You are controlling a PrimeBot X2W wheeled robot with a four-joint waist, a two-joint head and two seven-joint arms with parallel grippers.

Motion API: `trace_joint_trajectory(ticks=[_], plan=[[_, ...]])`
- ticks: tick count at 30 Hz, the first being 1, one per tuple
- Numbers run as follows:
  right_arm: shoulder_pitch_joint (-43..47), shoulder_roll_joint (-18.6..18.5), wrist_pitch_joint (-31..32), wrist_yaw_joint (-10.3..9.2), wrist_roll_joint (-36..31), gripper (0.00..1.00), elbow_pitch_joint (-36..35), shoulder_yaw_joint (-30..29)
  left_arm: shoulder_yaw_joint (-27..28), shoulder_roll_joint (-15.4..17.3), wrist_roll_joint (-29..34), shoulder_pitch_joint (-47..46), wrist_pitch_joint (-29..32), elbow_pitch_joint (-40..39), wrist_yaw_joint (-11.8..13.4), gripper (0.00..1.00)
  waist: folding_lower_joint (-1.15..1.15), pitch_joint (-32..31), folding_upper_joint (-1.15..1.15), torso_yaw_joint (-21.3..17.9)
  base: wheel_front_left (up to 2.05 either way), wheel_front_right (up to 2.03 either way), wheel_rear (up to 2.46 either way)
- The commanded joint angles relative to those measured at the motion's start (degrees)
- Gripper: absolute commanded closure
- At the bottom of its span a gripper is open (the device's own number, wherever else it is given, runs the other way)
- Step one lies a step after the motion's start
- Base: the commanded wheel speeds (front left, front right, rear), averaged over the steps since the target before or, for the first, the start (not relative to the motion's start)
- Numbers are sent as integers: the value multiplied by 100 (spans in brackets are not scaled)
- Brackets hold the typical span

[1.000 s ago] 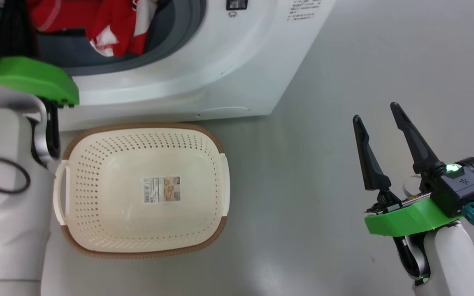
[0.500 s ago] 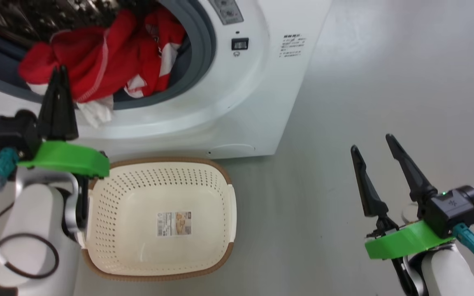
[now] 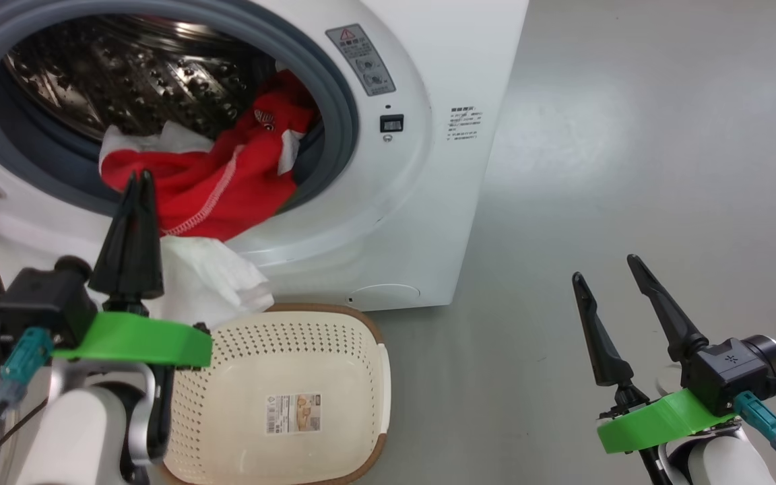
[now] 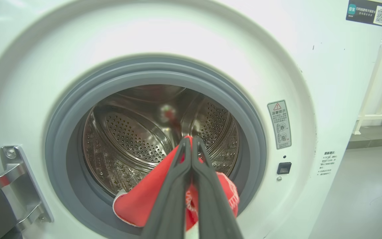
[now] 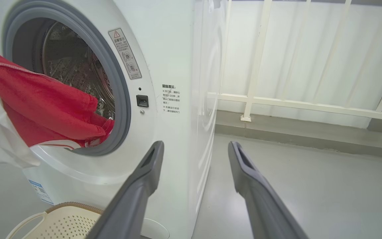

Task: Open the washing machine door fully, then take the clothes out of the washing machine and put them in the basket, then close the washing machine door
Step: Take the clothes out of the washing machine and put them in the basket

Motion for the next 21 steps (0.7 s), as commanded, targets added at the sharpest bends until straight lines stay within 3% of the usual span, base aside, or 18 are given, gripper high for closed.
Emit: trace_joint_trajectory(ticks=[1, 7, 11, 15, 21], plan=[[-52, -1, -36, 20, 51, 0, -138, 140, 172, 158, 3, 0, 27, -299, 65, 100, 0, -15, 0, -19, 0, 0, 0], [-63, -1, -36, 20, 23, 0, -136, 132, 122, 111, -11, 394, 352, -1134, 237, 100, 0, 9, 0, -11, 0, 0, 0], [-107, -1, -36, 20, 6, 0, -138, 142, 76, 54, -97, 629, 468, -1182, 267, 100, 0, 71, 0, -11, 0, 0, 0], [-155, -1, -36, 20, -13, 0, -154, 145, 23, -113, -350, 704, 468, -866, 191, 100, 0, 187, 0, 4, 0, 0, 0], [-232, -1, -36, 20, -60, 0, -176, 143, -48, -346, -811, 415, 361, 356, -93, 100, 0, 450, 0, 38, 0, 0, 0]])
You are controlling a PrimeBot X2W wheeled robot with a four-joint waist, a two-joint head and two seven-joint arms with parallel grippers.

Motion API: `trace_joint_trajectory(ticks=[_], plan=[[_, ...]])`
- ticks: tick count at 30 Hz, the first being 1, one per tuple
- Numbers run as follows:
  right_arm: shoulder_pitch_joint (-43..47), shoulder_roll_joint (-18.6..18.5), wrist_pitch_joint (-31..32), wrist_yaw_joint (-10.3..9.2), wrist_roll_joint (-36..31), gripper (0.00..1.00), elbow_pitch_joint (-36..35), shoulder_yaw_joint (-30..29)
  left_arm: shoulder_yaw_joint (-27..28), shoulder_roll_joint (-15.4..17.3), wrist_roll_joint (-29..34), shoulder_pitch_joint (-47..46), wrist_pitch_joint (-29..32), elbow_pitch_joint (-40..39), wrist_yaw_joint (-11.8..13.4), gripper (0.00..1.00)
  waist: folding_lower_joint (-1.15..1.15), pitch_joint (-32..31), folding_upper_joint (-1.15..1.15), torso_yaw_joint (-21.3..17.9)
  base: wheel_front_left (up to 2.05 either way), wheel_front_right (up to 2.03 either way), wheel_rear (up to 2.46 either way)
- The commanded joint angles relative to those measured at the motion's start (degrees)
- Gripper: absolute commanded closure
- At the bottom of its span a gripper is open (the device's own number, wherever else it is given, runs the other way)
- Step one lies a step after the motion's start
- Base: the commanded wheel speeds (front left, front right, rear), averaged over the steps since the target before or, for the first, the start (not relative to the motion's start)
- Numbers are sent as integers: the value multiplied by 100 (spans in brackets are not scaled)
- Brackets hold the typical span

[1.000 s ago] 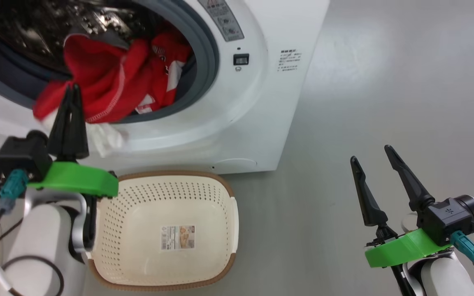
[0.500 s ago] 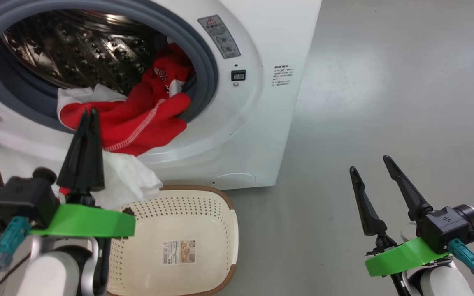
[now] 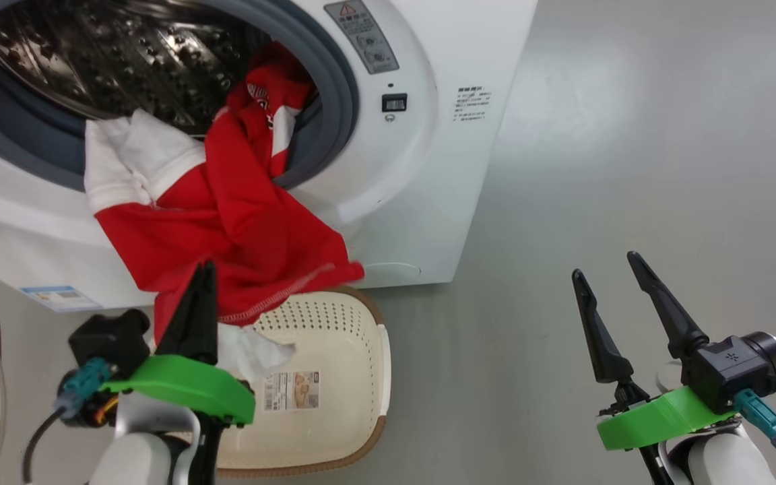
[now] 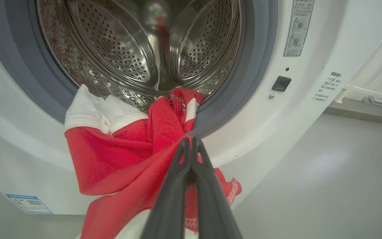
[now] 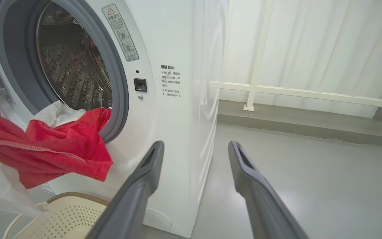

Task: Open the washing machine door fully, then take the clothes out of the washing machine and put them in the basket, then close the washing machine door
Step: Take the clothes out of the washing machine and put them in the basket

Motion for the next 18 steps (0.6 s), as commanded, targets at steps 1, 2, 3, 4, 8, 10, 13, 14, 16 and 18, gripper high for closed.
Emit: trace_joint_trajectory(ticks=[1, 2, 3, 4, 8, 10, 13, 14, 16, 18], plan=[[-233, -6, -36, 20, -55, 0, -177, 134, 133, -10, -124, -402, -150, 283, -121, 100, 0, 196, 0, 39, 0, 0, 0], [-249, -6, -36, 20, -63, 0, -177, 149, 108, -30, -136, -502, -208, 547, -157, 100, 0, 245, 0, 49, 0, 0, 0], [-269, -6, -36, 20, -70, 0, -168, 178, 98, -57, -168, -602, -282, 808, -191, 100, 0, 288, 0, 49, 0, 0, 0], [-294, -6, -36, 20, -72, 0, -157, 208, 87, -76, -189, -698, -350, 1071, -221, 100, 0, 329, 0, 39, 0, 0, 0], [-371, -6, -36, 20, -65, 0, -154, 255, 65, -114, -240, -994, -543, 1838, -317, 100, 0, 457, 0, -1, 0, 0, 0], [-393, -6, -36, 20, -58, 0, -149, 262, 68, -140, -300, -1193, -653, 2328, -382, 100, 0, 537, 0, -32, 0, 0, 0], [-421, -6, -36, 20, -69, 0, -130, 262, 51, -171, -358, -1477, -783, 3004, -467, 100, 0, 657, 0, -79, 0, 0, 0], [-435, -6, -36, 20, -70, 0, -130, 261, 44, -179, -374, -1568, -815, 3217, -491, 100, 0, 702, 0, -96, 0, 0, 0], [-473, -6, -36, 20, -62, 0, -143, 261, 45, -200, -439, -1744, -879, 3612, -569, 100, 0, 797, 0, -134, 0, 0, 0], [-515, -6, -36, 20, -60, 0, -167, 256, 44, -221, -516, -1914, -912, 4001, -651, 100, 0, 912, 0, -166, 0, 0, 0]])
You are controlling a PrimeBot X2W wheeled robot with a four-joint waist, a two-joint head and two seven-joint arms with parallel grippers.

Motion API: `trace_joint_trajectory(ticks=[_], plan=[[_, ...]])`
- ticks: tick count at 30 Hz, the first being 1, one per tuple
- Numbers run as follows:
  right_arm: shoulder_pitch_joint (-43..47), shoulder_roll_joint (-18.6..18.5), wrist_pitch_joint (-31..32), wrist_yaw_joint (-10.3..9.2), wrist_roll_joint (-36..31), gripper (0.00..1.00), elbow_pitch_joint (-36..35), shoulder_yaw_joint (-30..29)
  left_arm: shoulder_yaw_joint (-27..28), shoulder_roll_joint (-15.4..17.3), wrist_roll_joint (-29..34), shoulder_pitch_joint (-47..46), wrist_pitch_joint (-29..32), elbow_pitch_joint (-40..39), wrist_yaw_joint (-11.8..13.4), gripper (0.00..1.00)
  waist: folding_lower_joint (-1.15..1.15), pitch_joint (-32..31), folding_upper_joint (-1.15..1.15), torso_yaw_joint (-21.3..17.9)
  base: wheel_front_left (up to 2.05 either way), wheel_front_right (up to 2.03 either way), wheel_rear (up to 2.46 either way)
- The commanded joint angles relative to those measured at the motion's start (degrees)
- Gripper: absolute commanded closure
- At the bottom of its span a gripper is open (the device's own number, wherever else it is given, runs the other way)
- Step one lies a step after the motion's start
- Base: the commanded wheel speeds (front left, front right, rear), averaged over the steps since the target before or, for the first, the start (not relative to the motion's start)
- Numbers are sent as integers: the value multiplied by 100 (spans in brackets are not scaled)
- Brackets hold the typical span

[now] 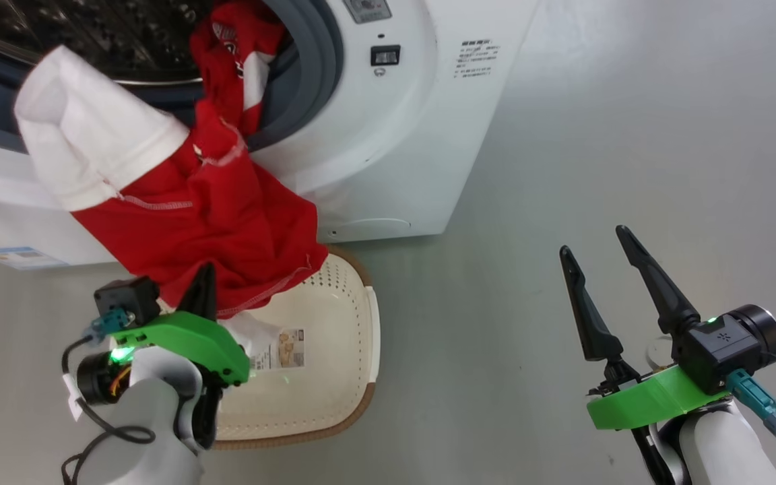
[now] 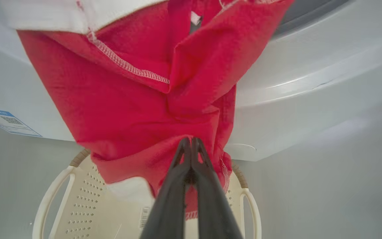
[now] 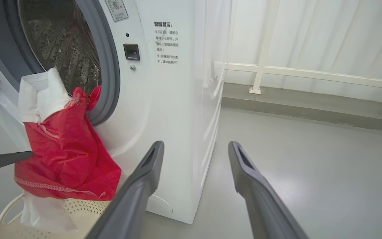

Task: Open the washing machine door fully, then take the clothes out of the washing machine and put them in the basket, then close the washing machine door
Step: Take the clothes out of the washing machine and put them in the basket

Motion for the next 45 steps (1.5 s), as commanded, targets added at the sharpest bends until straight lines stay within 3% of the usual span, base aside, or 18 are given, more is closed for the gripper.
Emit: trace_joint_trajectory(ticks=[1, 11, 23, 24, 25, 27, 28, 29, 30, 31, 45], plan=[[-192, 0, -36, 20, -17, 0, -163, 103, 139, 108, -83, -169, -97, 102, -60, 100, 0, 190, 0, -82, 0, 0, 0], [-379, 0, -36, 20, 15, 0, -218, 112, 146, 51, -359, -774, -202, 1738, -253, 100, 0, 698, 0, -205, 0, 0, 0], [-510, 0, -36, 20, 75, 0, -215, 180, 40, 68, -383, -1059, -22, 2473, -31, 100, 0, 1101, 0, -361, 0, 0, 0], [-519, 0, -36, 20, 78, 0, -210, 185, 18, 87, -367, -1057, 2, 2488, -9, 93, 0, 1113, 0, -376, 0, 0, 0], [-530, 0, -36, 20, 82, 0, -203, 186, -9, 105, -347, -1054, 26, 2501, -4, 76, 0, 1121, 0, -391, 0, 0, 0], [-546, 0, -36, 20, 90, 0, -188, 174, -44, 122, -331, -1040, 64, 2519, 8, 63, 0, 1116, 0, -411, 0, 0, 0], [-546, 0, -36, 20, 98, 0, -169, 164, -109, 143, -287, -1001, 158, 2534, 27, 45, 0, 1086, 0, -421, 0, 0, 0], [-546, 0, -36, 20, 98, 0, -169, 164, -109, 143, -287, -1001, 158, 2534, 27, 45, 0, 1086, 0, -421, 0, 0, 0], [-542, 0, -36, 20, 101, 0, -156, 160, -137, 147, -277, -970, 240, 2540, 25, 12, 0, 1063, 0, -421, 0, 0, 0], [-534, 0, -36, 20, 105, 0, -143, 158, -157, 157, -272, -938, 311, 2545, 18, 0, 0, 1034, 0, -419, 0, 0, 0], [-342, 0, -36, 20, 158, 0, 33, 30, -186, 222, -309, -616, -384, 2458, -266, 0, 0, 428, 0, -183, 0, 0, 0]])
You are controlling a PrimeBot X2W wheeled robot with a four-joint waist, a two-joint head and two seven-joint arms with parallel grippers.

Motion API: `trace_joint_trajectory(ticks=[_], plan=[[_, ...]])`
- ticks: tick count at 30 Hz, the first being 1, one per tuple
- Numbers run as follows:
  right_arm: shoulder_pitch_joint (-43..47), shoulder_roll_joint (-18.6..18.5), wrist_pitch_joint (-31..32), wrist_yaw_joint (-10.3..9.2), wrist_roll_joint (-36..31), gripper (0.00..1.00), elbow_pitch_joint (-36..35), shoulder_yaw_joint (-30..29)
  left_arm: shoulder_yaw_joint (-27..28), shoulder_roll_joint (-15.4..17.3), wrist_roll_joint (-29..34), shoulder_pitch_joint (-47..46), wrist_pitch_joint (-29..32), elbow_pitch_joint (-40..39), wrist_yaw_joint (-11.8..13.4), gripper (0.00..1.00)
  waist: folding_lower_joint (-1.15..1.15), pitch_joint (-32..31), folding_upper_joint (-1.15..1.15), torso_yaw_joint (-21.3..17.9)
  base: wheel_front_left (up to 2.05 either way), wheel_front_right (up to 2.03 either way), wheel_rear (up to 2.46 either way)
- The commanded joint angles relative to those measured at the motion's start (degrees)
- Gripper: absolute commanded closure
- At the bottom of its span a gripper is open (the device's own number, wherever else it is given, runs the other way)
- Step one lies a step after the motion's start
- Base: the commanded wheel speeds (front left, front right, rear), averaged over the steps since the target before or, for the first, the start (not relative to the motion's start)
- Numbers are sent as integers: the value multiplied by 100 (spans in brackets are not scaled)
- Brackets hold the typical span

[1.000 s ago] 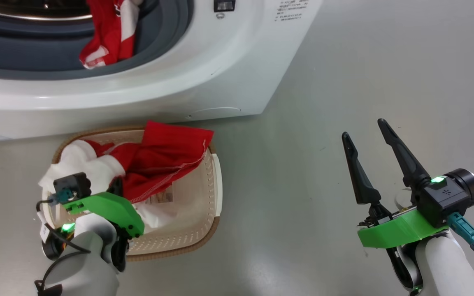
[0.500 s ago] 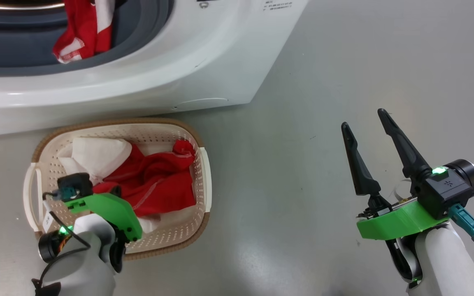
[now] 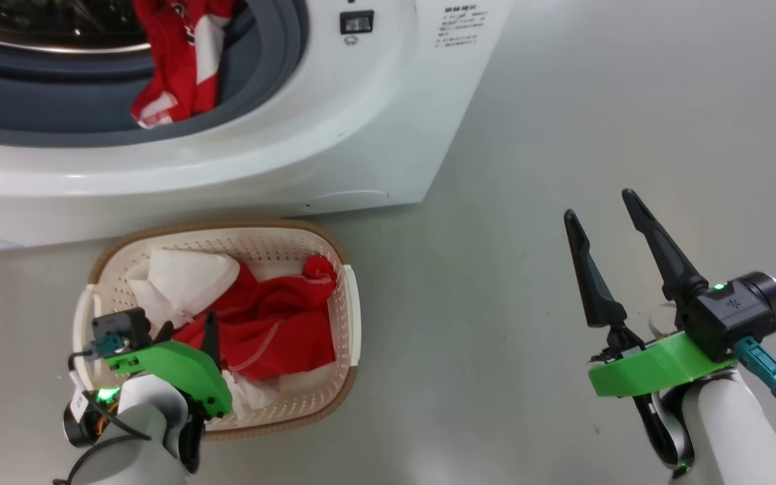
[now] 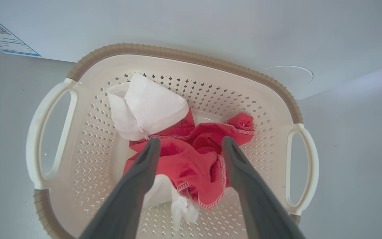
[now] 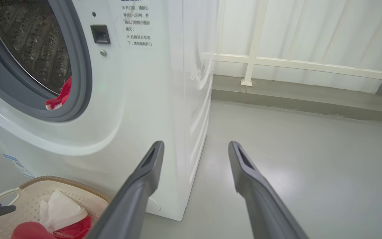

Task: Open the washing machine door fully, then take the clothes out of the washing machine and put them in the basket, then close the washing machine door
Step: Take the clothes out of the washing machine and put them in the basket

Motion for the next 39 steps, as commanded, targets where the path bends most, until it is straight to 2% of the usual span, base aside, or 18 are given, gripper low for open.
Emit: trace_joint_trajectory(ticks=[1, 4, 13, 24, 30, 39], plan=[[169, 1, -36, 20, 87, 0, -101, 50, 111, 208, 12, 166, -81, -123, -33, 0, 0, -188, 0, 104, 0, 0, 0], [223, 1, -36, 20, 90, 0, -27, -17, 114, 232, 66, 268, -115, -376, -67, 0, 0, -394, 0, 176, 0, 0, 0], [411, 1, -36, 20, -4, 0, 91, -121, 379, 307, 577, 1028, -121, -2009, 189, 0, 0, -1057, 0, 326, 0, 0, 0], [648, 1, -36, 20, -167, 0, 188, -270, 660, 293, 1157, 2056, -122, -3581, 341, 0, 0, -1959, 0, 392, 0, 0, 0], [894, 1, -36, 20, -183, 0, 147, -390, 842, 229, 1149, 2599, -122, -4486, 189, 0, 0, -2334, 0, 458, 0, 0, 0], [1197, 1, -36, 20, -151, 0, -95, -425, 1148, 249, 1191, 3314, -122, -5788, 61, 0, 0, -2521, 0, 411, 0, 0, 0]])
